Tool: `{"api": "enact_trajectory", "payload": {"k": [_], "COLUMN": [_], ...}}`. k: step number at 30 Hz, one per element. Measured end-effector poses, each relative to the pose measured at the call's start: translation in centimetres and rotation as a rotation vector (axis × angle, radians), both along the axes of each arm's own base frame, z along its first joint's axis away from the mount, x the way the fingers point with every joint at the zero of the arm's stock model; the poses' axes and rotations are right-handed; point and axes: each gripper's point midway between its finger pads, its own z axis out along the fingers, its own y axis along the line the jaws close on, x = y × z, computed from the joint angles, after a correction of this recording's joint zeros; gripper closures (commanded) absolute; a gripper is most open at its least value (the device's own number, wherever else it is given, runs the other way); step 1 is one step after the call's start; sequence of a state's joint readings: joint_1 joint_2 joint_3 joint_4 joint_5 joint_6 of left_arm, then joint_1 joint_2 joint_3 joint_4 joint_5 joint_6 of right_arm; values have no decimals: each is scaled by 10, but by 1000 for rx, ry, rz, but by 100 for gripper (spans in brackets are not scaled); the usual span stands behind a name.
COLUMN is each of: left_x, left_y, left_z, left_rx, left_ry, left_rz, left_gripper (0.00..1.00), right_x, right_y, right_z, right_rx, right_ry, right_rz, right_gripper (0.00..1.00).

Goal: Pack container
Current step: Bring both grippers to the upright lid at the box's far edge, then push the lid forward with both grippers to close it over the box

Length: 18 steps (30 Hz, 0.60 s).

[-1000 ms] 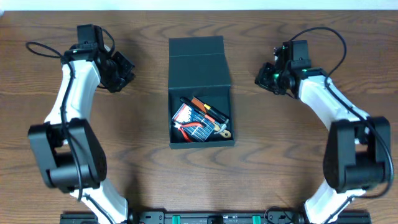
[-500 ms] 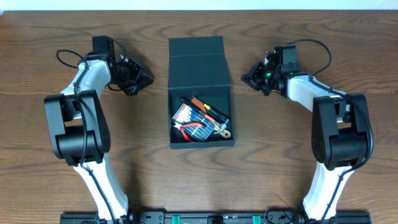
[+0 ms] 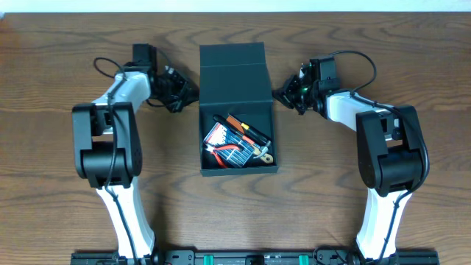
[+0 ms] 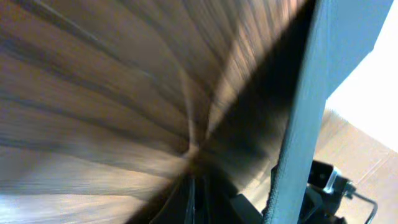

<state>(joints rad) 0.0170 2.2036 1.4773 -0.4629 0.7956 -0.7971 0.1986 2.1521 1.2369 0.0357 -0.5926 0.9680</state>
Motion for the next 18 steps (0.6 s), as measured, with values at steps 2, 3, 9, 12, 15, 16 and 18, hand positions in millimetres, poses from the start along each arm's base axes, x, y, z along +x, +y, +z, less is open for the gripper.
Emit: {"api": "enact_trajectory", "payload": {"k": [2, 3, 9, 12, 15, 16, 18], "left_x": [0, 1, 9, 10, 13, 14, 15], "left_y": [-3, -3, -3, -3, -1, -1, 0], "left_z": [1, 1, 6, 7, 9, 10, 11], "left_rx": [-5, -10, -32, -36, -42, -44, -50], "left_ry": [3, 0, -37, -42, -57, -67, -82], "left_rz": [0, 2, 8, 7, 9, 6, 0], "left_gripper": [94, 94, 94, 94, 94, 95, 94], "right_x": [3, 4, 3, 8, 17, 19, 23], "right_y": [4, 7, 21, 22, 25, 26, 28], "right_z": [4, 5, 9, 14, 20, 22, 26], "right_rx": [8, 12, 20, 24, 31, 32, 32], "right_ry": [-21, -31, -57, -89, -165, -187, -232], "right_rz": [3, 7, 27, 29, 47, 54, 73], "right_gripper": [99, 99, 99, 99, 99, 99, 99]}}
